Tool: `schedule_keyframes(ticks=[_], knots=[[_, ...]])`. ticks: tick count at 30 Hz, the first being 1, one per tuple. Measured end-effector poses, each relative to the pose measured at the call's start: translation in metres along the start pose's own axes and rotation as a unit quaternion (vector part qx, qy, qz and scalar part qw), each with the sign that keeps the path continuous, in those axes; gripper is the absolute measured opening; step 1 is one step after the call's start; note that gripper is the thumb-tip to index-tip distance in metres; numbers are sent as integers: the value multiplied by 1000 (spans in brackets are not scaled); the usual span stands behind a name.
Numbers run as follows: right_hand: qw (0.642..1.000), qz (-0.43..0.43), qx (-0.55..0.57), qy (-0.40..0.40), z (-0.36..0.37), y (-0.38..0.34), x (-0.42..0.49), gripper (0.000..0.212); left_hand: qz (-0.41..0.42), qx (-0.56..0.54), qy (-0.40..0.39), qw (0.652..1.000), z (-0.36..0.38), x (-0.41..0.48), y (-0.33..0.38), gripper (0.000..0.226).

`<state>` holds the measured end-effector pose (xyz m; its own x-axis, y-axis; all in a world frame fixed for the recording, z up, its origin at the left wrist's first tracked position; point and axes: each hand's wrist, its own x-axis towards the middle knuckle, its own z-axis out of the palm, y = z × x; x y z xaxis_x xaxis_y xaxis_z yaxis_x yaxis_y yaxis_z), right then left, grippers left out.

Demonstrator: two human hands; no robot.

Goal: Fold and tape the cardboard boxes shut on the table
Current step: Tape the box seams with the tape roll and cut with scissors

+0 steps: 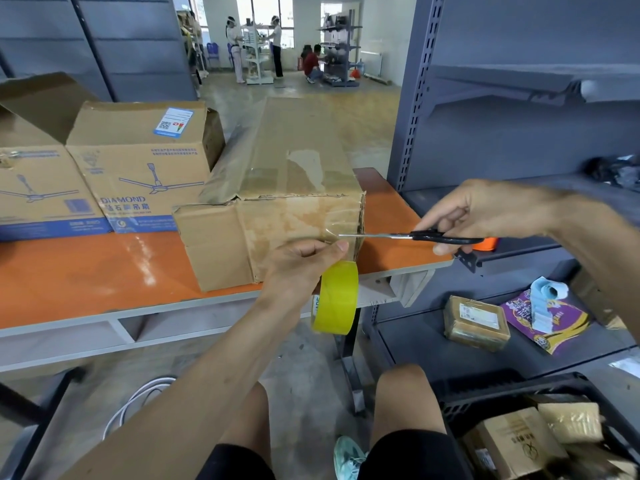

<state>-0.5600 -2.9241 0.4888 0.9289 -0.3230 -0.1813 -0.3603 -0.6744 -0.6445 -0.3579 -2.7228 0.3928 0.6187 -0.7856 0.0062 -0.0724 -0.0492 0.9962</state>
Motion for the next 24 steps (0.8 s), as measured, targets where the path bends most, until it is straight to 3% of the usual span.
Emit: schedule_keyframes(ticks=[6, 10, 12, 15, 17, 24], knots=[[994, 35, -106, -14, 3, 18, -8, 35, -44, 19, -19, 999, 0, -2, -9, 31], [995, 86, -53, 1, -2, 41, -23, 34, -67, 11, -5, 998, -8, 1, -18, 29], [988, 129, -47, 64, 1, 56, -18, 29, -65, 10, -5, 998, -9, 1, -20, 26], [952, 177, -116, 219, 25, 66, 11, 23, -65, 7, -7, 998, -7, 1, -21, 24], [935, 200, -138, 260, 45, 59, 34, 20, -66, 2, -7, 998, -6, 1, -19, 24], [911, 223, -294, 184, 62, 29, 84, 22, -53, -2, -13, 998, -11, 1, -10, 26]])
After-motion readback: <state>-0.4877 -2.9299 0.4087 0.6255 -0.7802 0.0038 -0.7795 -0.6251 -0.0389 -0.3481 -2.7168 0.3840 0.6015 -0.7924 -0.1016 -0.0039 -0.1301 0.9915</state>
